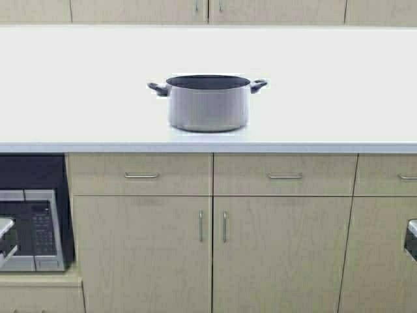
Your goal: Open the cabinet, put the pot inside, then close it
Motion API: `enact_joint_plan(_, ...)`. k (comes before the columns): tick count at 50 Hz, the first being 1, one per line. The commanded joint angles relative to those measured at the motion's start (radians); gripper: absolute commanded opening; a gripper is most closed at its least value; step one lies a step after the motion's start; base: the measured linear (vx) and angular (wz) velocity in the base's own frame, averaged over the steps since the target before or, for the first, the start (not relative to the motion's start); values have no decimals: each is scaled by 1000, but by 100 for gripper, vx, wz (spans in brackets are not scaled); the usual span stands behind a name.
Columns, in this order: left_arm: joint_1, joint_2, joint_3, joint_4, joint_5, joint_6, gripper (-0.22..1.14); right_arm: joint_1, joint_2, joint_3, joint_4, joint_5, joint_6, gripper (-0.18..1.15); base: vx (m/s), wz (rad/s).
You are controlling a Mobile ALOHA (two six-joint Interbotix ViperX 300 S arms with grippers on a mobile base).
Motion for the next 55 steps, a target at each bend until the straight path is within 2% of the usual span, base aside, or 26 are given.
enact_joint_plan(1, -11, 8, 20, 6, 8, -2, -3, 8, 12, 8, -3, 0, -2, 2, 12, 1)
enact_joint_plan(6, -11, 8, 14, 6, 6, 0, 5, 8, 11, 8, -5, 2, 0, 8, 15, 3)
enact_joint_plan(55, -11, 44, 15, 6, 5, -2, 3, 8, 46, 8, -15, 20, -9, 6, 31, 1)
